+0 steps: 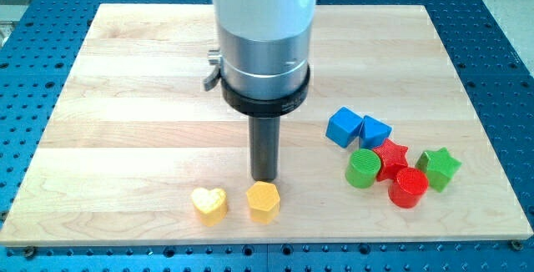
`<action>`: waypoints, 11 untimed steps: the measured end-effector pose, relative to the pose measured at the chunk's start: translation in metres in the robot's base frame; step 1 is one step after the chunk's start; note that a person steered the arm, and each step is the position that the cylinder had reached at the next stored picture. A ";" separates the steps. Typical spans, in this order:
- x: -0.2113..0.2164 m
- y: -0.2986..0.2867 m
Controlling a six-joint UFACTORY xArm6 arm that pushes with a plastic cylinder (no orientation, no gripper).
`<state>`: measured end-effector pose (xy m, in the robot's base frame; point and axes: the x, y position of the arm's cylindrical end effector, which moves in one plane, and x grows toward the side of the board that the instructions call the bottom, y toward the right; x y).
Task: Move the red star to the top right of the triangle
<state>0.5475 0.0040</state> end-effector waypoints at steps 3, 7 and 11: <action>0.030 0.106; -0.059 0.211; -0.102 0.198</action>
